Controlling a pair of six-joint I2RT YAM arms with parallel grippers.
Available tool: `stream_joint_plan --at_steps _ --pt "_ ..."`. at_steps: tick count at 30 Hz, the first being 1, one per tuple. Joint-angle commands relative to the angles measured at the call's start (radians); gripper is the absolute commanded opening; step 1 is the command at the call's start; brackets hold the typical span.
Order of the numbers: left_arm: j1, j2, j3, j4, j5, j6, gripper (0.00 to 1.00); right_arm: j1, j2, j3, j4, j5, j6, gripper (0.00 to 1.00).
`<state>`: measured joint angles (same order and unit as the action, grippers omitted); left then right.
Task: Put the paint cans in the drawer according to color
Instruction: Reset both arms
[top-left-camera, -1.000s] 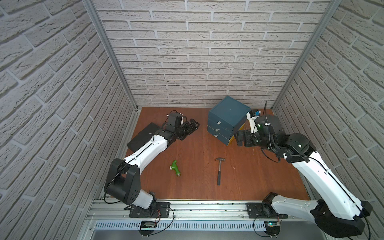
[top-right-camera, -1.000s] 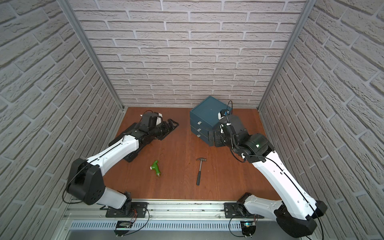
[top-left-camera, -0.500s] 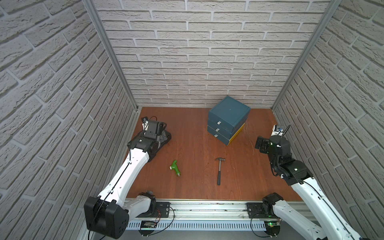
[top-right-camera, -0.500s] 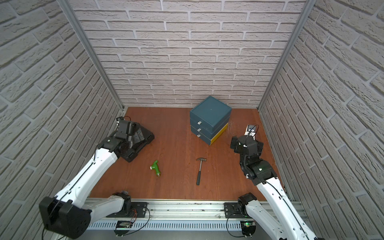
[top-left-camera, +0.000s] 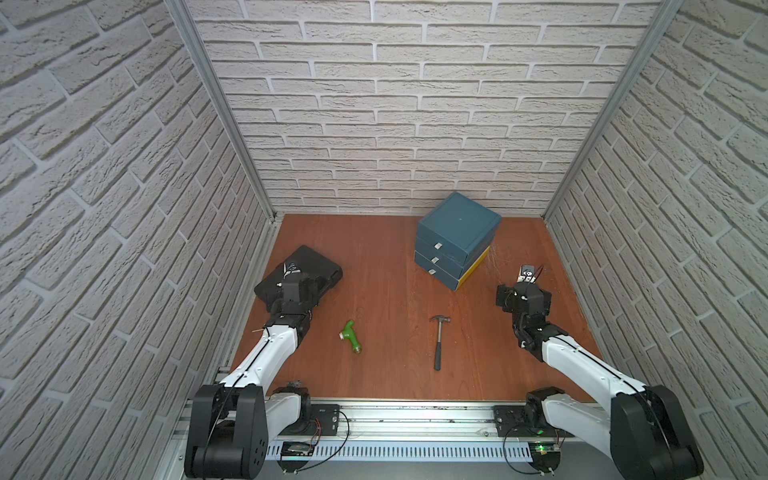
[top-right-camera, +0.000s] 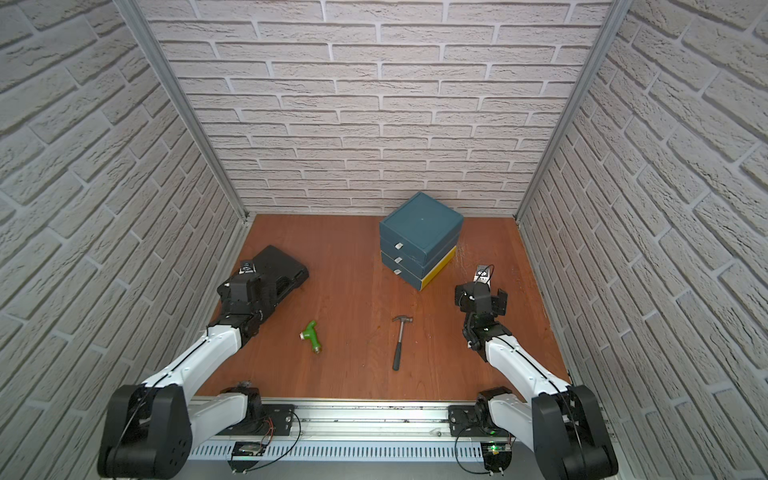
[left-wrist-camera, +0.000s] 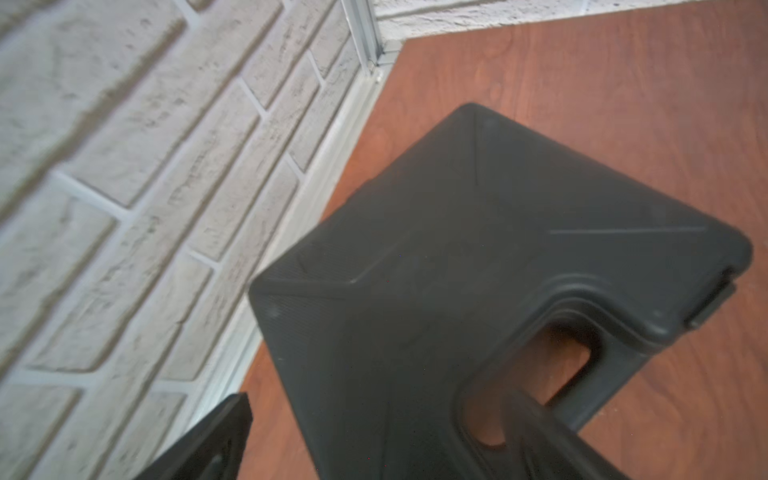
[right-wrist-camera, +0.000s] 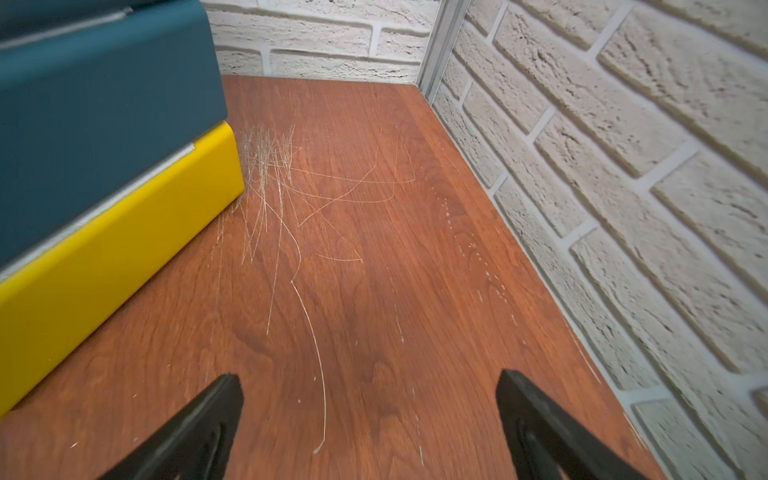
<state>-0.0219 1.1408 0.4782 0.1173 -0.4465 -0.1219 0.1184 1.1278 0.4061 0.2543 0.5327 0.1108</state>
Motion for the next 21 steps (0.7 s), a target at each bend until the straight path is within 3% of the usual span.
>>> stream_joint_plan --at_steps 1,7,15,21 --pt "0.033 0.044 -0.029 0.251 0.114 0.055 0.98 -0.038 0.04 -0.002 0.242 -0.079 -0.035 1.0" --pt "0.048 0.17 -0.105 0.505 0.182 0.092 0.98 -0.085 0.152 -0.017 0.368 -0.14 -0.031 1.0" --pt "0.058 0.277 -0.012 0.477 0.333 0.152 0.98 -0.099 0.279 -0.03 0.517 -0.207 -0.042 1.0" --pt "0.055 0.351 -0.063 0.656 0.354 0.137 0.98 -0.103 0.369 -0.026 0.592 -0.281 -0.07 1.0"
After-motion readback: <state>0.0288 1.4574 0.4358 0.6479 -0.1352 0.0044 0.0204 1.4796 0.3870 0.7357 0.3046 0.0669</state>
